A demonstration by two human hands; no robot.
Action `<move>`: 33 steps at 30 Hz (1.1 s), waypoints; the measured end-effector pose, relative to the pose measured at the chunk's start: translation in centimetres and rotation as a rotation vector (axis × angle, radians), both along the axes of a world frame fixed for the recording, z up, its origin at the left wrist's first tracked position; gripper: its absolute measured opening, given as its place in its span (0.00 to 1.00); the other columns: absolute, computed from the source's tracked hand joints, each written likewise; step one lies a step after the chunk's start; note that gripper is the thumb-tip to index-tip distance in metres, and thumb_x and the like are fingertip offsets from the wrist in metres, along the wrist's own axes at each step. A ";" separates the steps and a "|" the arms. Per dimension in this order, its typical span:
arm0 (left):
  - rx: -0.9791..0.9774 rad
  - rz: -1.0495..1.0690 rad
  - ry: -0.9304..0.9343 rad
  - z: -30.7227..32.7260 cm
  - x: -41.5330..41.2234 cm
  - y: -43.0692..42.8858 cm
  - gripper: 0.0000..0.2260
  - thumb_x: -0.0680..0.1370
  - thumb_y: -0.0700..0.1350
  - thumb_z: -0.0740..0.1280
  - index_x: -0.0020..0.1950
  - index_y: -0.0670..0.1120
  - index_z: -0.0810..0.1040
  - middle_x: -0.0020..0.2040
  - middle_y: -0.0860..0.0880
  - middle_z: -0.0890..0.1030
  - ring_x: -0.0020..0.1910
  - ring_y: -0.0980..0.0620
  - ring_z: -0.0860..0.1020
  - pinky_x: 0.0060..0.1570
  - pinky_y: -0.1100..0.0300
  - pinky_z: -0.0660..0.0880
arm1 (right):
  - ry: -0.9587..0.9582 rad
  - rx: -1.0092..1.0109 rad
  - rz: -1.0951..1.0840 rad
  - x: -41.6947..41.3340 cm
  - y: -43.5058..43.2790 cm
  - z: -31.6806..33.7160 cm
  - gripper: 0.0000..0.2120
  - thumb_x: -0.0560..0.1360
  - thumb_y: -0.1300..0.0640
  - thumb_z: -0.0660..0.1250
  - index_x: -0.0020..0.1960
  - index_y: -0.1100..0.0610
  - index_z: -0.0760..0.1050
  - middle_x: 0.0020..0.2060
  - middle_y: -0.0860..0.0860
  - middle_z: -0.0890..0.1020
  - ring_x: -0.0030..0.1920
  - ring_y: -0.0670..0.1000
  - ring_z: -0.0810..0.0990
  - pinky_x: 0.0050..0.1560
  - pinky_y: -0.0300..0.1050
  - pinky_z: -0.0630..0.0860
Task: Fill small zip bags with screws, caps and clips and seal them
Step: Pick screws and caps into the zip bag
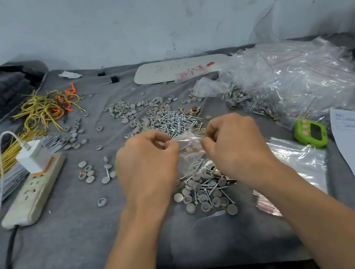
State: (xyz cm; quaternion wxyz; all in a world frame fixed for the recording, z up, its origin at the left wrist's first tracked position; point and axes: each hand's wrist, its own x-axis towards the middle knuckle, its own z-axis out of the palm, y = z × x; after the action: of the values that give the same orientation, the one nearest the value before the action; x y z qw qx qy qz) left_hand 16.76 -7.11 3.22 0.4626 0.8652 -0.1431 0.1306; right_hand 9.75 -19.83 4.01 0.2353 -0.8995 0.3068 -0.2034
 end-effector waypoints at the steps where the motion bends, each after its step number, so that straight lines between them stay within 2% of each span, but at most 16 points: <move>1: 0.019 0.002 -0.058 0.1 -0.2 -0.1 0.03 0.69 0.51 0.73 0.36 0.57 0.82 0.26 0.61 0.77 0.32 0.59 0.79 0.37 0.62 0.74 | 0.049 -0.074 -0.043 -0.1 0.3 0.2 0.10 0.77 0.49 0.71 0.38 0.48 0.77 0.36 0.46 0.81 0.41 0.54 0.81 0.41 0.43 0.70; 4: 0.055 -0.025 -0.216 0.1 -1.6 -0.8 0.03 0.70 0.49 0.73 0.40 0.58 0.84 0.26 0.62 0.73 0.33 0.54 0.78 0.39 0.61 0.71 | 0.061 -0.231 -0.116 -0.4 1.0 0.5 0.03 0.75 0.50 0.72 0.45 0.48 0.79 0.40 0.48 0.84 0.44 0.56 0.83 0.41 0.45 0.69; 6: 0.052 -0.043 -0.247 0.0 -2.2 -1.4 0.04 0.71 0.48 0.73 0.43 0.57 0.84 0.27 0.60 0.72 0.34 0.52 0.78 0.40 0.60 0.71 | -0.021 -0.229 -0.106 -0.7 1.0 0.6 0.03 0.75 0.51 0.71 0.43 0.47 0.78 0.35 0.45 0.82 0.40 0.54 0.81 0.37 0.44 0.66; 9: 0.055 -0.049 -0.239 -0.2 -2.3 -2.1 0.05 0.72 0.47 0.74 0.45 0.57 0.85 0.29 0.58 0.76 0.35 0.51 0.78 0.41 0.60 0.69 | -0.140 -0.180 -0.016 -1.2 1.4 0.3 0.14 0.71 0.56 0.72 0.32 0.48 0.69 0.26 0.43 0.71 0.32 0.51 0.71 0.33 0.43 0.62; 11: 0.025 -0.059 -0.222 -0.3 -2.3 -2.2 0.07 0.73 0.45 0.73 0.46 0.57 0.86 0.31 0.57 0.79 0.36 0.52 0.79 0.40 0.61 0.70 | -0.245 -0.138 0.054 -1.3 1.6 -0.1 0.17 0.71 0.57 0.72 0.30 0.48 0.66 0.25 0.43 0.71 0.31 0.50 0.72 0.36 0.44 0.65; 13: -0.046 -0.106 -0.170 -0.4 -2.3 -2.3 0.08 0.74 0.44 0.72 0.46 0.58 0.86 0.30 0.58 0.79 0.32 0.59 0.77 0.39 0.64 0.72 | -0.329 -0.056 0.095 -1.4 1.3 -0.4 0.10 0.72 0.55 0.74 0.36 0.48 0.76 0.30 0.45 0.78 0.35 0.52 0.77 0.38 0.46 0.72; 14: -0.084 -0.145 -0.138 -0.5 -2.3 -2.3 0.09 0.74 0.43 0.71 0.46 0.59 0.86 0.30 0.59 0.80 0.31 0.59 0.77 0.35 0.70 0.71 | -0.319 -0.008 0.123 -1.5 0.9 -0.4 0.03 0.74 0.53 0.75 0.44 0.47 0.82 0.34 0.46 0.81 0.38 0.53 0.80 0.42 0.47 0.76; 16: -0.108 -0.219 -0.121 -0.6 -2.4 -2.2 0.12 0.74 0.42 0.71 0.42 0.61 0.84 0.31 0.61 0.80 0.29 0.60 0.77 0.32 0.73 0.69 | -0.217 0.041 0.175 -1.6 0.6 -0.6 0.11 0.77 0.52 0.72 0.59 0.44 0.84 0.42 0.50 0.85 0.44 0.55 0.82 0.48 0.49 0.79; 20: -0.056 -0.286 -0.204 -0.7 -3.0 -2.3 0.13 0.72 0.41 0.73 0.41 0.62 0.83 0.32 0.60 0.80 0.31 0.61 0.77 0.35 0.74 0.68 | 0.145 -0.174 0.061 -0.9 0.5 -1.0 0.11 0.77 0.54 0.68 0.59 0.48 0.82 0.49 0.54 0.85 0.52 0.60 0.84 0.43 0.48 0.70; 22: 0.011 -0.291 -0.285 -0.8 -3.6 -2.5 0.13 0.71 0.40 0.73 0.46 0.59 0.85 0.29 0.58 0.77 0.32 0.61 0.76 0.38 0.73 0.68 | 0.167 -0.162 0.010 -0.8 -0.1 -0.9 0.10 0.77 0.54 0.69 0.57 0.50 0.82 0.50 0.56 0.85 0.52 0.61 0.84 0.42 0.48 0.69; 23: 0.035 -0.282 -0.320 -0.7 -3.8 -2.6 0.12 0.71 0.40 0.73 0.47 0.58 0.85 0.27 0.58 0.74 0.32 0.59 0.74 0.39 0.68 0.70 | 0.150 -0.072 0.014 -0.7 -0.5 -1.0 0.09 0.77 0.53 0.70 0.56 0.50 0.83 0.49 0.56 0.85 0.51 0.60 0.84 0.42 0.47 0.72; 25: 0.079 -0.254 -0.342 -0.5 -3.9 -2.7 0.13 0.71 0.42 0.72 0.49 0.58 0.85 0.26 0.59 0.70 0.30 0.57 0.71 0.39 0.58 0.73 | 0.006 0.352 0.083 -0.5 -1.2 -1.1 0.07 0.75 0.56 0.70 0.51 0.53 0.86 0.43 0.54 0.86 0.44 0.55 0.84 0.41 0.47 0.78; 27: 0.140 -0.264 -0.297 -0.2 -3.8 -2.8 0.18 0.69 0.42 0.72 0.54 0.61 0.84 0.25 0.59 0.69 0.31 0.53 0.72 0.39 0.56 0.73 | -0.197 0.880 0.054 -0.4 -1.5 -1.2 0.07 0.74 0.64 0.67 0.43 0.59 0.85 0.30 0.52 0.81 0.28 0.50 0.77 0.30 0.43 0.73; 29: 0.195 -0.306 -0.268 -0.2 -4.1 -2.8 0.24 0.67 0.42 0.71 0.60 0.64 0.82 0.26 0.59 0.70 0.33 0.53 0.74 0.39 0.57 0.73 | -0.361 1.228 0.003 -0.4 -1.6 -1.1 0.13 0.72 0.71 0.62 0.34 0.61 0.81 0.24 0.54 0.74 0.21 0.48 0.67 0.26 0.38 0.66; 31: 0.245 -0.334 -0.293 -0.1 -4.6 -3.0 0.29 0.66 0.43 0.68 0.63 0.65 0.79 0.28 0.58 0.71 0.34 0.51 0.77 0.38 0.58 0.72 | -0.474 1.373 0.023 -0.3 -1.5 -1.3 0.22 0.70 0.77 0.58 0.24 0.61 0.78 0.21 0.55 0.72 0.19 0.49 0.68 0.23 0.37 0.67; 33: 0.277 -0.329 -0.336 -0.1 -4.9 -3.4 0.30 0.64 0.44 0.66 0.65 0.65 0.78 0.30 0.55 0.74 0.34 0.49 0.79 0.36 0.59 0.69 | -0.535 1.421 0.086 -0.2 -1.0 -1.7 0.22 0.71 0.79 0.55 0.25 0.64 0.77 0.23 0.55 0.74 0.22 0.50 0.72 0.24 0.37 0.70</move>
State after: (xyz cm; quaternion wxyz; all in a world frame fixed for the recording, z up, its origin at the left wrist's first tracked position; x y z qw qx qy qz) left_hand 11.84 -10.50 3.12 0.3244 0.8515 -0.3731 0.1748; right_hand 9.57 -20.85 2.35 0.8321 -0.4628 0.2610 -0.1588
